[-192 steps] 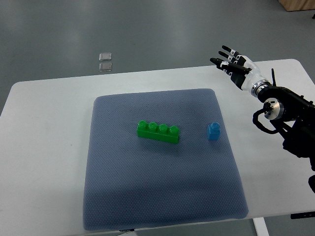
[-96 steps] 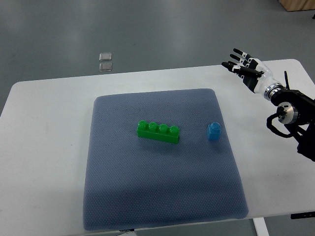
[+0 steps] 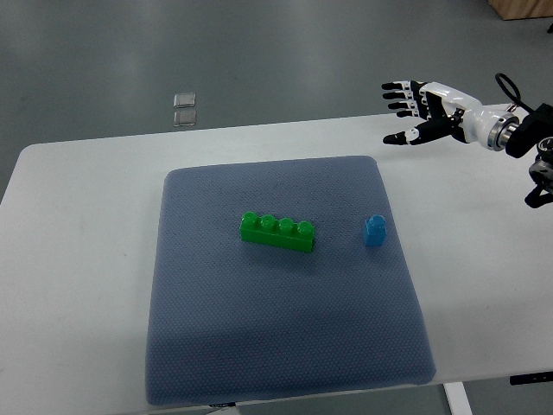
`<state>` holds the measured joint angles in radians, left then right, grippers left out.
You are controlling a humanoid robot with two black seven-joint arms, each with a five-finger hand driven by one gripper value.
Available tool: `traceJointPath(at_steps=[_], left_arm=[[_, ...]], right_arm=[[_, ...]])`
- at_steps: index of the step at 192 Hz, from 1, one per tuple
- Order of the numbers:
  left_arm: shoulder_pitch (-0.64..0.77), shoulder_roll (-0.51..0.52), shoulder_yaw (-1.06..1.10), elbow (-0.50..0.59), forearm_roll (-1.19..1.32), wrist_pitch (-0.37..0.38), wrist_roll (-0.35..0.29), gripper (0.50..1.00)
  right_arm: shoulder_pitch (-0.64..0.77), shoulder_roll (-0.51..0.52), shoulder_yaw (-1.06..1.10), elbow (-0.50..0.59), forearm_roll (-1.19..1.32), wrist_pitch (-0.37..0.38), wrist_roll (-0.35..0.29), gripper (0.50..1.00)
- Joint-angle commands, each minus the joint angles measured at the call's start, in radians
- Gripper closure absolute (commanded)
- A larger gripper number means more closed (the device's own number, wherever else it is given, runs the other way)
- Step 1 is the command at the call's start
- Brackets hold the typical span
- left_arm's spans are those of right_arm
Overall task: Stack blue block on green block with right hand
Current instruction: 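Lower the open right hand around the small blue block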
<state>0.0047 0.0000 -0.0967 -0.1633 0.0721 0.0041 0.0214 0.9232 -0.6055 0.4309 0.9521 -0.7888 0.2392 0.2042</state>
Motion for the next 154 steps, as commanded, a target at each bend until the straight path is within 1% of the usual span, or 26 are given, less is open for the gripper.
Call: traceJointPath(at_steps=[1, 34, 72, 108, 118, 134, 154], left_arm=[[0.000, 0.000, 0.000, 0.001, 0.000, -0.001, 0.000, 0.500], [0.000, 0.000, 0.000, 0.001, 0.000, -0.001, 0.000, 0.500], [0.000, 0.000, 0.000, -0.001, 0.000, 0.001, 0.000, 0.500], [0.000, 0.000, 0.000, 0.001, 0.000, 0.001, 0.000, 0.500], [0.000, 0.000, 0.000, -0.001, 0.000, 0.001, 0.000, 0.500], [0.000, 0.000, 0.000, -0.001, 0.000, 0.001, 0.000, 0.500], [0.000, 0.000, 0.000, -0.001, 0.000, 0.001, 0.000, 0.500]], right_arm=[[0.048, -0.046, -0.075, 0.057, -0.136, -0.001, -0.002, 0.593], [0.077, -0.100, -0.184, 0.134, -0.290, 0.003, -0.002, 0.597], [0.085, -0.152, -0.293, 0.269, -0.392, 0.002, -0.003, 0.603], [0.088, -0.154, -0.342, 0.303, -0.395, -0.005, -0.029, 0.632], [0.088, -0.152, -0.345, 0.303, -0.395, -0.006, -0.040, 0.644], [0.091, -0.146, -0.345, 0.303, -0.394, -0.008, -0.054, 0.650], [0.092, -0.134, -0.357, 0.300, -0.395, -0.031, -0.063, 0.660]])
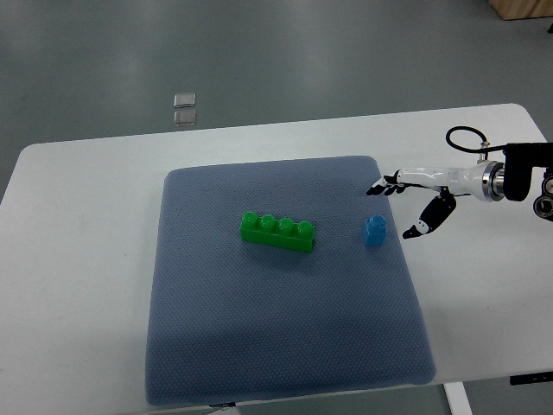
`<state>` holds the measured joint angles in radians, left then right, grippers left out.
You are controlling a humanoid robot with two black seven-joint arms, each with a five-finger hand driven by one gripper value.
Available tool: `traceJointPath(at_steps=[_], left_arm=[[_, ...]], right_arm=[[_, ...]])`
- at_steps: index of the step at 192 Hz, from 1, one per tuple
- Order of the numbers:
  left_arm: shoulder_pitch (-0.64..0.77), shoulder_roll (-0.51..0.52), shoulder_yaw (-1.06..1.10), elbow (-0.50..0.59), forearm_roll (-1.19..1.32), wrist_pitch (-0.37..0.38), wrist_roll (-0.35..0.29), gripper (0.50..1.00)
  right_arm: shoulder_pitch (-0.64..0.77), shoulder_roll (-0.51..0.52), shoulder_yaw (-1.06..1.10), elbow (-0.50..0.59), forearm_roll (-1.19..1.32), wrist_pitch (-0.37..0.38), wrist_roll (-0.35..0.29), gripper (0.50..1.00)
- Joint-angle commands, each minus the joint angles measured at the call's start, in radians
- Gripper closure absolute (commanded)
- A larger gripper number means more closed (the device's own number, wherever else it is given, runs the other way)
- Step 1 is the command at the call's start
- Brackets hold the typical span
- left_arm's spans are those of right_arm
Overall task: Stack blue block on green block with right hand
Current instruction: 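Lower the open right hand around the small blue block, then close the right hand fingers to grasp the blue block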
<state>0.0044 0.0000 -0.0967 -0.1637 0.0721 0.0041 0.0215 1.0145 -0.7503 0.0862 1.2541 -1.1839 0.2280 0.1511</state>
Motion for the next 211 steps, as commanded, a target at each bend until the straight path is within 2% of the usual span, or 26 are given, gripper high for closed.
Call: traceJointPath(at_steps=[1, 100, 211], left_arm=[[0.000, 0.000, 0.000, 0.000, 0.000, 0.001, 0.000, 0.500], [0.000, 0.000, 0.000, 0.000, 0.000, -0.001, 0.000, 0.500], [0.000, 0.000, 0.000, 0.000, 0.000, 0.001, 0.000, 0.500]], right_arm=[[0.001, 0.011, -0.013, -0.002, 0.000, -0.019, -0.010, 0.660], [0.001, 0.083, -0.068, -0.025, -0.020, -0.039, -0.027, 0.703], [0.003, 0.086, -0.074, -0.053, -0.059, -0.039, -0.030, 0.752]])
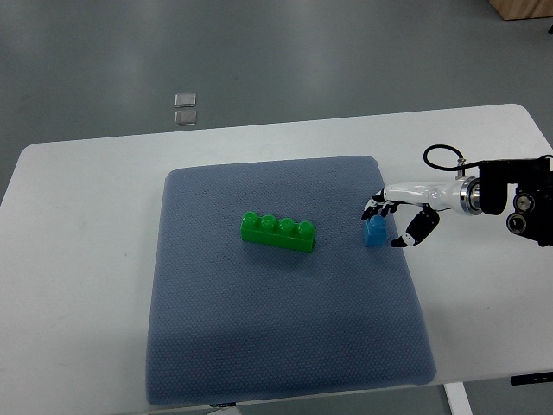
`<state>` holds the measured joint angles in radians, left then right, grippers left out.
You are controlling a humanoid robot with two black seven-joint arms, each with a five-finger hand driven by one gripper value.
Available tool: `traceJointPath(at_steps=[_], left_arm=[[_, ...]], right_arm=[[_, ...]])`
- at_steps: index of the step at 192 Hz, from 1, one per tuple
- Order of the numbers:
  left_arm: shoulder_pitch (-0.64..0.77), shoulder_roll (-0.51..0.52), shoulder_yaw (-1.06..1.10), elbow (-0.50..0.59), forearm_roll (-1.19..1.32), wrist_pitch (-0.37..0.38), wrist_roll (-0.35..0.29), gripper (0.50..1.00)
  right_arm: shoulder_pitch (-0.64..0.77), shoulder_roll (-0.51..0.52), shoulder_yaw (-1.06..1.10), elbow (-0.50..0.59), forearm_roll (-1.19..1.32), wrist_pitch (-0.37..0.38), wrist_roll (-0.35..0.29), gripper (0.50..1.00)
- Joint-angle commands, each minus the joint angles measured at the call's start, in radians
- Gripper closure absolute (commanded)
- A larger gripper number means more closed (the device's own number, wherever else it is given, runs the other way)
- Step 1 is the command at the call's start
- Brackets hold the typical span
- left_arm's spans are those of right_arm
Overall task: Stack blue block on green block with right hand
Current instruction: 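Close the right hand fingers to grasp the blue block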
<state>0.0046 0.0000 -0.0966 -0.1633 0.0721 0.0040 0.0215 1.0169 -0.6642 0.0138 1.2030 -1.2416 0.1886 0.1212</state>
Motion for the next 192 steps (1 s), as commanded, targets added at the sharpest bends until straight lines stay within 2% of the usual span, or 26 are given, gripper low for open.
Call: traceJointPath(at_steps=[1, 69, 96, 192], left_arm=[[0.000, 0.000, 0.000, -0.001, 0.000, -0.001, 0.000, 0.500], [0.000, 0.000, 0.000, -0.001, 0.000, 0.001, 0.000, 0.500], [0.000, 0.000, 0.000, -0.001, 0.000, 0.001, 0.000, 0.500], [0.000, 0.000, 0.000, -0.001, 0.000, 0.001, 0.000, 0.500]], right_arm=[[0.000, 0.000, -0.002, -0.002, -0.002, 0.000, 0.000, 0.754], [0.000, 0.005, -0.002, -0.016, -0.041, 0.002, 0.000, 0.777], [0.000, 0.006, -0.002, -0.016, -0.041, 0.002, 0.000, 0.801], [0.002, 0.021, -0.003, -0.016, -0.044, 0.003, -0.003, 0.791]])
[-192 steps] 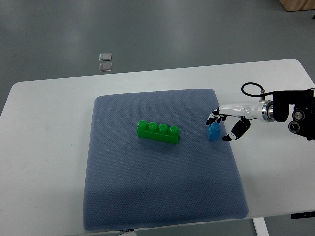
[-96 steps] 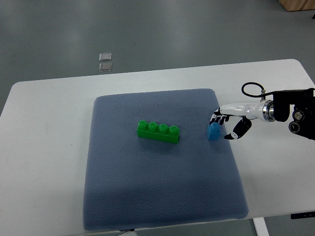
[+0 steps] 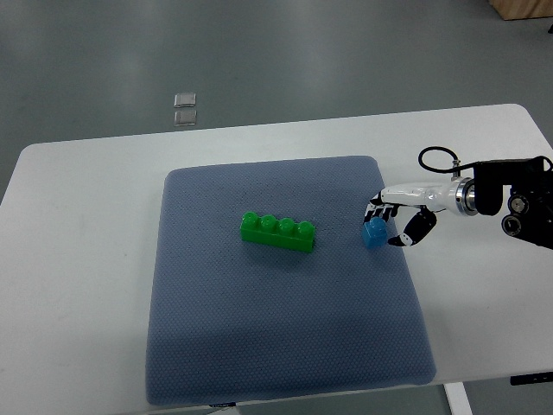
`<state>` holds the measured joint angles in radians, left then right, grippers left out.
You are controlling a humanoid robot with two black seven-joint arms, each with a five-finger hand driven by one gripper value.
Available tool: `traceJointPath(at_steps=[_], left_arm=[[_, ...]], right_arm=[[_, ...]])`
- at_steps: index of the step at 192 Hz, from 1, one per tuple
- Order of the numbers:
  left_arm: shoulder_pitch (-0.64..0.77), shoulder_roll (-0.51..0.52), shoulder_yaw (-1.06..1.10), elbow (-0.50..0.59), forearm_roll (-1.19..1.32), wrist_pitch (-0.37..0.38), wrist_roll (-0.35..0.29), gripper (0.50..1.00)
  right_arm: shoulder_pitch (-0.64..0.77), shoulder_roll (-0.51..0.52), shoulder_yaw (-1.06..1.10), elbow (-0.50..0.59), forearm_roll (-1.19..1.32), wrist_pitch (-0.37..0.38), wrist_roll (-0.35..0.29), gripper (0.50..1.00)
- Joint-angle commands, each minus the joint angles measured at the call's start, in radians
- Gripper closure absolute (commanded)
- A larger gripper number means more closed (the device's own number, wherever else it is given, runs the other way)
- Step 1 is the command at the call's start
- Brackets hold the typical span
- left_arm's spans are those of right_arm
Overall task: Stack blue block on green block with right hand
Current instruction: 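Close the right hand fingers to grasp the blue block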
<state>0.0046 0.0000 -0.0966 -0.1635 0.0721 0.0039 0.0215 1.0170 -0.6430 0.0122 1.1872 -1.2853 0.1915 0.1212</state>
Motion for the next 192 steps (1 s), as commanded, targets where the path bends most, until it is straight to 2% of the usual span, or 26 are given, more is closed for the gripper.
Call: traceJointPath(at_steps=[1, 139, 192], left_arm=[[0.000, 0.000, 0.000, 0.001, 0.000, -0.001, 0.000, 0.500], [0.000, 0.000, 0.000, 0.001, 0.000, 0.001, 0.000, 0.500], [0.000, 0.000, 0.000, -0.001, 0.000, 0.001, 0.000, 0.500]], right_arm=[[0.002, 0.002, -0.001, 0.000, 0.000, 0.000, -0.005, 0.791], [0.018, 0.022, -0.014, -0.001, -0.014, 0.000, -0.008, 0.795], [0.020, 0.028, -0.018, -0.021, -0.020, -0.001, -0.008, 0.820]])
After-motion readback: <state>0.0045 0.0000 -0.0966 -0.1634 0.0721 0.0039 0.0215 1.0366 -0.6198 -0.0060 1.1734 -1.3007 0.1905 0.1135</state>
